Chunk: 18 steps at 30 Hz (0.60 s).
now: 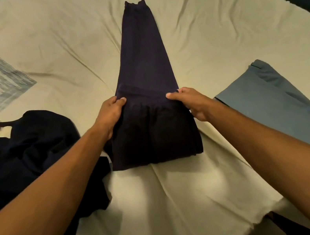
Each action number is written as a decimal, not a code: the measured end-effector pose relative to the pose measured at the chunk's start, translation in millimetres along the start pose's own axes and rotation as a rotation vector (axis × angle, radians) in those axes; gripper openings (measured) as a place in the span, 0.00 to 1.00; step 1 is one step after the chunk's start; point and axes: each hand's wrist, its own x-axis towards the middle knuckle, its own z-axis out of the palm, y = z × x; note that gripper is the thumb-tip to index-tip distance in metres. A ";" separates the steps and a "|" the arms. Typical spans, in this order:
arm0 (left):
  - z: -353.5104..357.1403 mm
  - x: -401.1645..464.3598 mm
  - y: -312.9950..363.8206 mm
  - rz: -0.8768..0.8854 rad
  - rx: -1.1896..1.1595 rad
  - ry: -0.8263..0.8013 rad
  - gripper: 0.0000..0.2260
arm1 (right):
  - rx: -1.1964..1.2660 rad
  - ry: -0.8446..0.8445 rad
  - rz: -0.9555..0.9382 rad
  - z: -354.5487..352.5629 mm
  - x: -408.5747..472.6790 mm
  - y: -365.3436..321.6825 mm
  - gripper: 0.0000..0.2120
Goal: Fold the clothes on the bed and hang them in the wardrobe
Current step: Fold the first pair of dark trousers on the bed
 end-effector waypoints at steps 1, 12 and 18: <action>3.5 8.9 -6.3 0.009 0.051 0.042 0.11 | -0.025 0.021 -0.006 2.8 13.2 6.7 0.13; 21.6 61.2 -29.9 0.250 0.691 0.366 0.16 | -0.709 0.469 -0.453 26.4 81.6 32.7 0.11; 21.7 106.3 2.0 0.368 0.789 0.348 0.16 | -0.852 0.506 -0.579 11.6 118.2 10.7 0.14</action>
